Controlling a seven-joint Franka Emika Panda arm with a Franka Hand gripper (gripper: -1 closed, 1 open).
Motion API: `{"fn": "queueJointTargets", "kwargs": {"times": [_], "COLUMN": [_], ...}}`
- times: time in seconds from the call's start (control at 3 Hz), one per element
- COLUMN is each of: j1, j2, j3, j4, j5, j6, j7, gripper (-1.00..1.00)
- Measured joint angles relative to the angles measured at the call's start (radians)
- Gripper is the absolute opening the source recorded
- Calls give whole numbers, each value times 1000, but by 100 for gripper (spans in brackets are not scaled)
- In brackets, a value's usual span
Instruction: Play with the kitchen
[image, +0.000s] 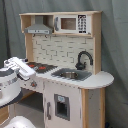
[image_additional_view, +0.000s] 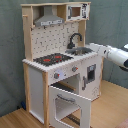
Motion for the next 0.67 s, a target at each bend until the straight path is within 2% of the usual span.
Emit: {"fn": "queueJointTargets", "kwargs": {"times": [0.67], "j1": [-8], "j2": [35], "j3": [-96], "j4": [0], "j5": [0], "j6": [42], "j7": [-172], "gripper": [100]}}
